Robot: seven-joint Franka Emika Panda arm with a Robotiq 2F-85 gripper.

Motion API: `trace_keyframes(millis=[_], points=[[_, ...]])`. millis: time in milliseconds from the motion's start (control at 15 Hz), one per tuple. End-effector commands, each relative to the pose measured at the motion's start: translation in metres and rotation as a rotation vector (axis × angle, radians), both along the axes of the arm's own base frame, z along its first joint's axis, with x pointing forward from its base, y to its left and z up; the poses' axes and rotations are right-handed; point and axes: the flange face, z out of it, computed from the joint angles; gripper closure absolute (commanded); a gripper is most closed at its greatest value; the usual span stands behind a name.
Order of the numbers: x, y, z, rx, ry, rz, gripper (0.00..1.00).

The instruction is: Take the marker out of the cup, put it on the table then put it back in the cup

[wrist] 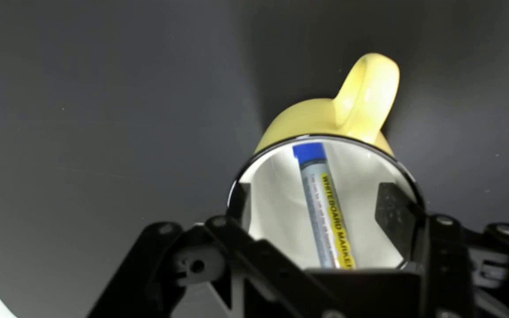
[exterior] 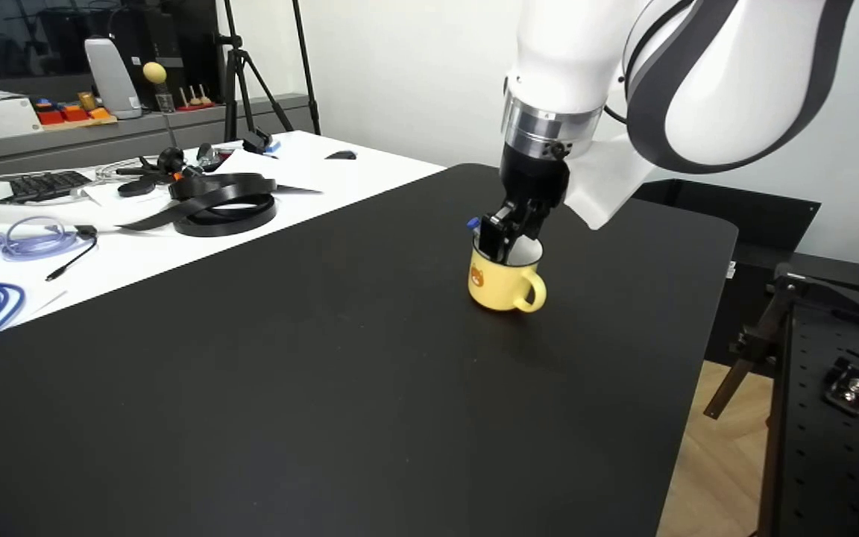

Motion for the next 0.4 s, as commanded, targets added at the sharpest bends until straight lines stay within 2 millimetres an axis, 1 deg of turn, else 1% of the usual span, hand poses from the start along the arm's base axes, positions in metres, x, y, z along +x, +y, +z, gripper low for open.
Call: trace_keyframes(millis=[0, 133, 333], points=[[-0.016, 0.003, 0.019, 0.05, 0.074, 0.069, 0.01], [-0.016, -0.001, 0.03, 0.046, 0.107, 0.076, 0.0], [-0.013, -0.008, 0.054, 0.043, 0.124, 0.103, 0.0]])
